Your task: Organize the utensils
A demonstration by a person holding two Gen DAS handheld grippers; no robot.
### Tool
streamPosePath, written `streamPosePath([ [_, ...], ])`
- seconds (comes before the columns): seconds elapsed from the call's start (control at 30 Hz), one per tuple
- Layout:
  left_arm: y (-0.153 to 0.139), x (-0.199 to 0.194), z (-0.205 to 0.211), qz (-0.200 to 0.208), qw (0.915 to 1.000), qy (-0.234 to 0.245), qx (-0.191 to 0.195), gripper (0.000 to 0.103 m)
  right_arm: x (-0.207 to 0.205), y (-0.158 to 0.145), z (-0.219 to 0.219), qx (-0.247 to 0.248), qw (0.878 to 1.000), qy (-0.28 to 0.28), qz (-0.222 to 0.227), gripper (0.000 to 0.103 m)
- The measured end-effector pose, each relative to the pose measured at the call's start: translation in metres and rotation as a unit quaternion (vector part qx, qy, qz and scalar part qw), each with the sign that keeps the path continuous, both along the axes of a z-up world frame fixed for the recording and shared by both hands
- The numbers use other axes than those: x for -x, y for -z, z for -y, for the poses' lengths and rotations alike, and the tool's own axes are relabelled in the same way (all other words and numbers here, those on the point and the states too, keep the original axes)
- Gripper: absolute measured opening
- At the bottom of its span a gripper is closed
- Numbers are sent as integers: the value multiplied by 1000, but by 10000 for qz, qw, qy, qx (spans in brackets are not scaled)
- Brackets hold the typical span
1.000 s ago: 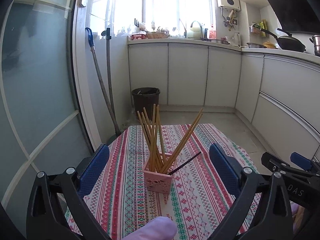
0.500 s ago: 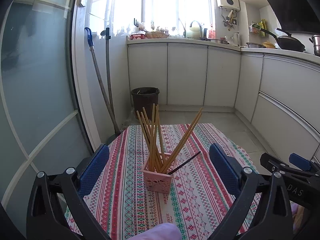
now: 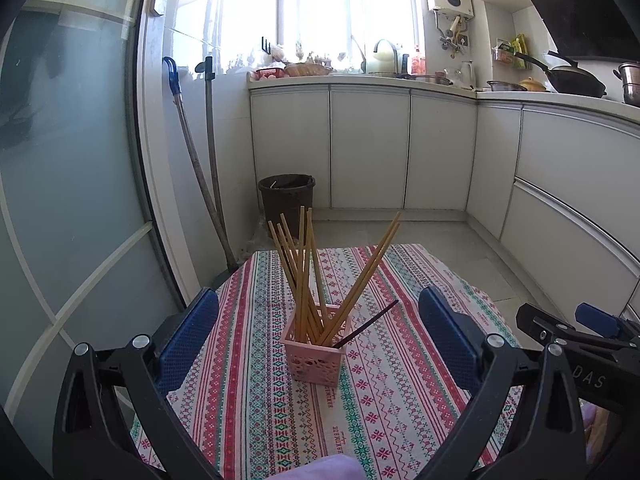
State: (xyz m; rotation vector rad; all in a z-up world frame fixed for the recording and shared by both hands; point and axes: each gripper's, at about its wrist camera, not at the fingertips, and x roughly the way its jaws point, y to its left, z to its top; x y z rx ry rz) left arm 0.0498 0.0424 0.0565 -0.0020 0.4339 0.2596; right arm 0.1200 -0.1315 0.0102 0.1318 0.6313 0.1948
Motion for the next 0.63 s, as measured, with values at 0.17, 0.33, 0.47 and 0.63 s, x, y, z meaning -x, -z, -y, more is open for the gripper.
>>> streamPosePath([
  [0.17,2,-1,2,-14,9999,73,-91,95,1,0,0,0,10000,-4,15,96],
  [0.33,2,0,5,7,9997,198,-137,90,1,1,0,-11,10000,-7,-1,96],
  [0.47,1,-1,3,-11,9999,100,-85,93,1,0,0,-8,10000,-5,8,96],
  [0.63,0,0,-3,25,10000,-33,55,96,0,0,1,-17,10000,9,-13,96],
])
